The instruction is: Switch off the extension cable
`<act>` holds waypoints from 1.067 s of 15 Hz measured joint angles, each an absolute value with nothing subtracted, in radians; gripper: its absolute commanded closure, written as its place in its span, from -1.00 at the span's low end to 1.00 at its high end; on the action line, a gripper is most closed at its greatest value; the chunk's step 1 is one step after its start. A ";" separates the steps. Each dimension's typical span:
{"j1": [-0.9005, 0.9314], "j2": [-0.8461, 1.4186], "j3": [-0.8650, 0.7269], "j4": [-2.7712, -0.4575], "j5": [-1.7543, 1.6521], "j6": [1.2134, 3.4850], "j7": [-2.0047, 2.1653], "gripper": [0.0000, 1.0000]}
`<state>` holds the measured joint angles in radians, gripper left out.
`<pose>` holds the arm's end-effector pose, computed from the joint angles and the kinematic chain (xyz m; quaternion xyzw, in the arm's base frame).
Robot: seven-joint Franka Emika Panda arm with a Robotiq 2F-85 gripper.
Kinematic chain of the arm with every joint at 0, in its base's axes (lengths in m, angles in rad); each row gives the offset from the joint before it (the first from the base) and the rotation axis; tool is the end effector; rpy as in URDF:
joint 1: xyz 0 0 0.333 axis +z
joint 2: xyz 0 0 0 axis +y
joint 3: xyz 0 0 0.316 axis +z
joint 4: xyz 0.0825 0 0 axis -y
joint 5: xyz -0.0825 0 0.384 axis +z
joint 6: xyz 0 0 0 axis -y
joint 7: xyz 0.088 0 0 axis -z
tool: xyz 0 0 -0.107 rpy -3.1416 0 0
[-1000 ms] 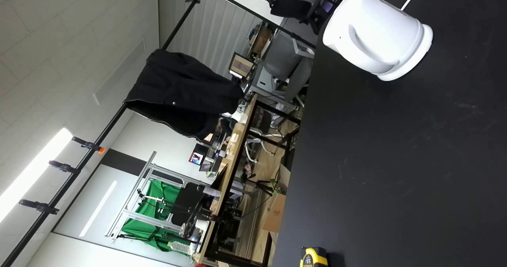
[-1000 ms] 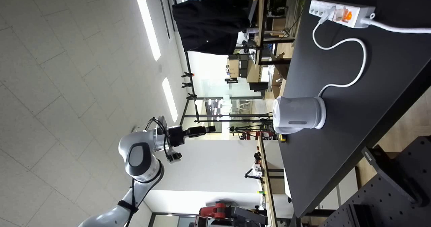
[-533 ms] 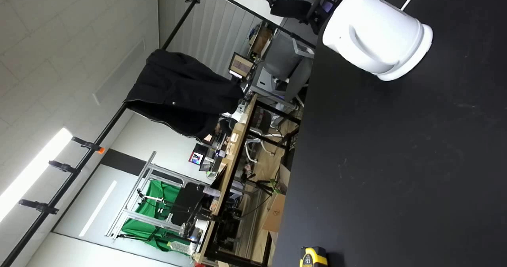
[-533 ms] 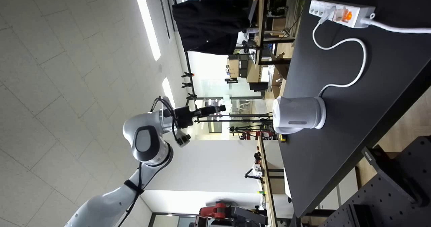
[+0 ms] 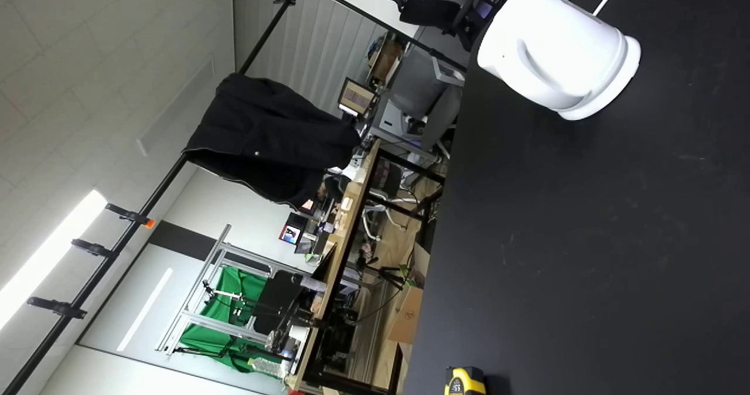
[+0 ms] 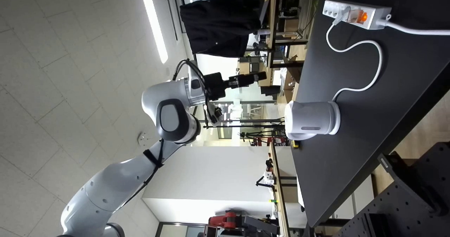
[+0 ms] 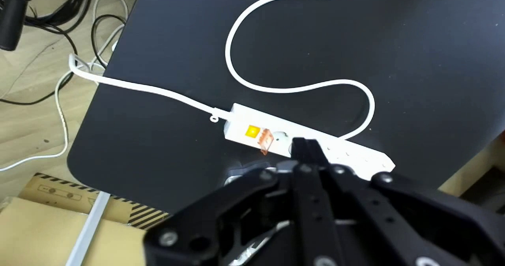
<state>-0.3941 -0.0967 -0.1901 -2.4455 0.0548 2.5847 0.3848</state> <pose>0.4112 -0.2731 0.3604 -0.8681 0.4818 -0.1186 0.0145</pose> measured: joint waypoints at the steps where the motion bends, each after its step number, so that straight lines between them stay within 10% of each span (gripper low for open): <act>1: -0.391 -0.088 -0.195 -2.445 0.055 2.591 0.382 0.98; 16: -0.364 0.125 -0.224 -2.367 0.050 2.956 0.585 1.00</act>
